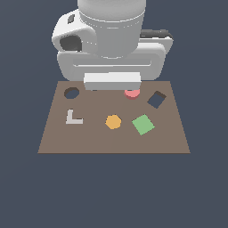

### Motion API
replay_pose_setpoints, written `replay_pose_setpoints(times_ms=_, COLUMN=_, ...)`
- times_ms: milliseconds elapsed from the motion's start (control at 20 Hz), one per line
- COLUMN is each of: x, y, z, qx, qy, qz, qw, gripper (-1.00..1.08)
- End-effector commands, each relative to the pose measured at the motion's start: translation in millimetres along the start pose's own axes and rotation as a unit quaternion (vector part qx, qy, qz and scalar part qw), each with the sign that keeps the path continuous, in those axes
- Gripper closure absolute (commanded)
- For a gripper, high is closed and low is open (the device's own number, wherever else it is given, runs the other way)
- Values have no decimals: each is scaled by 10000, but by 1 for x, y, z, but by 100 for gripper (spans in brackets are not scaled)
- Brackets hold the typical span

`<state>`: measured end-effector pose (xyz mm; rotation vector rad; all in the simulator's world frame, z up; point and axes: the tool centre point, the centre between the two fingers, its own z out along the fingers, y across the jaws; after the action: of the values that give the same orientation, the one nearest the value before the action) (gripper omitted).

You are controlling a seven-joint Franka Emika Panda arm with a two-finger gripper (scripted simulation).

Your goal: Insert a designated object into the corresponding slot on a board.

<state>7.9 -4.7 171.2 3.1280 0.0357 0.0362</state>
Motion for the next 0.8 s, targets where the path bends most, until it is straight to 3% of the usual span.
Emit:
replay_pose_setpoints(times_ms=0, x=0, y=0, z=0, qx=0, qy=0, qz=0, qw=10000, gripper=-92)
replay_pose_setpoints(times_ms=400, x=-10, y=-12, z=15, qx=13, qy=-12, qz=-261, qw=9997, gripper=-92)
replay_pose_setpoints(times_ms=750, x=-38, y=-41, z=53, qx=47, qy=-43, qz=-909, qw=9958, gripper=-92)
